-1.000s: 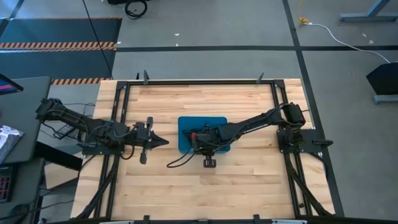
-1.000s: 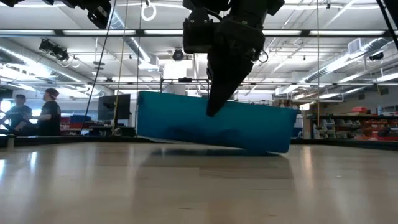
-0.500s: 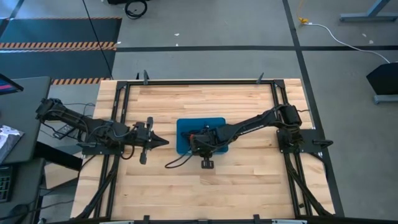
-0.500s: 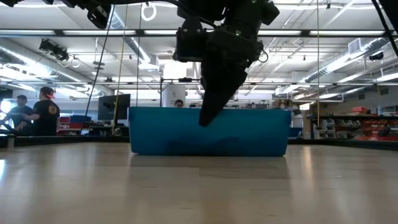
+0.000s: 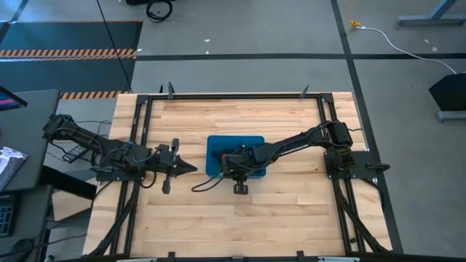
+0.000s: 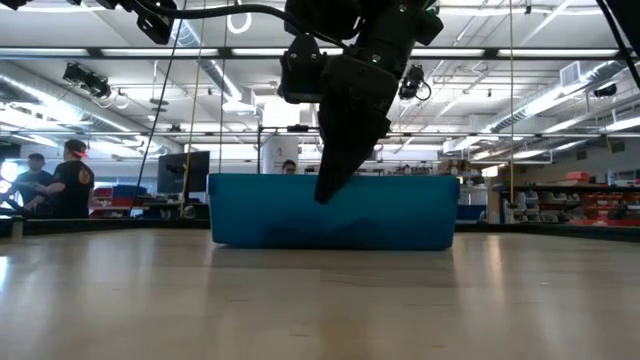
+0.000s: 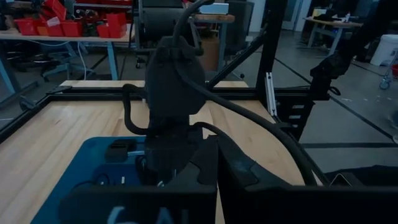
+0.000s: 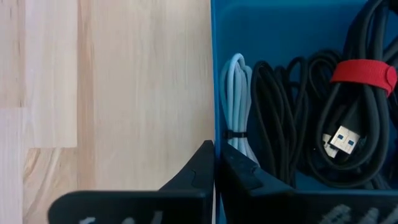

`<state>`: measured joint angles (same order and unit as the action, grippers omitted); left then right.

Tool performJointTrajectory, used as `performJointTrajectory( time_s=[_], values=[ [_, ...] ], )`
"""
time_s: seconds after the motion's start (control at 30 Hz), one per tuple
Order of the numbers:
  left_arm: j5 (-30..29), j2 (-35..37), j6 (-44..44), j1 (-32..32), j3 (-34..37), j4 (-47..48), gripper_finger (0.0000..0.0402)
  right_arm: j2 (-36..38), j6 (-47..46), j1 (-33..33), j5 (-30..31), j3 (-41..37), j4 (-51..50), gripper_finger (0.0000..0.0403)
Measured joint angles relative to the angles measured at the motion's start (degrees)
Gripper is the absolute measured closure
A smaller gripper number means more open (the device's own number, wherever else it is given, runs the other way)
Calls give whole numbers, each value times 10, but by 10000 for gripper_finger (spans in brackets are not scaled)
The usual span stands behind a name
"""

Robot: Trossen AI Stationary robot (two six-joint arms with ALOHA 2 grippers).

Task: Pick and place USB-C Cables
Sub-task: Move the blue bin to the middle of the table

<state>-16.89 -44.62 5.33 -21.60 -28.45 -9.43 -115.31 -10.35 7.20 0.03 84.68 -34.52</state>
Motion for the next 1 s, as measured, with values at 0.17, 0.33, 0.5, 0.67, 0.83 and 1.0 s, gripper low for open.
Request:
performJointTrajectory(
  time_s=[0.17,0.33,0.5,0.67,0.83,1.0],
  values=[
    [0,0,0,-2,0,0,399,0,0,-2,-1,0,7,381],
    [0,0,0,-2,0,0,399,0,0,-2,-1,0,7,381],
    [0,0,0,-2,0,0,399,0,10,-1,-17,0,7,377],
    [0,0,0,-2,0,0,399,0,27,5,-24,0,5,374],
    [0,0,0,-2,0,0,399,0,30,9,-21,0,3,374],
    [0,0,0,-2,0,0,399,0,30,9,-18,0,4,368]
  ],
)
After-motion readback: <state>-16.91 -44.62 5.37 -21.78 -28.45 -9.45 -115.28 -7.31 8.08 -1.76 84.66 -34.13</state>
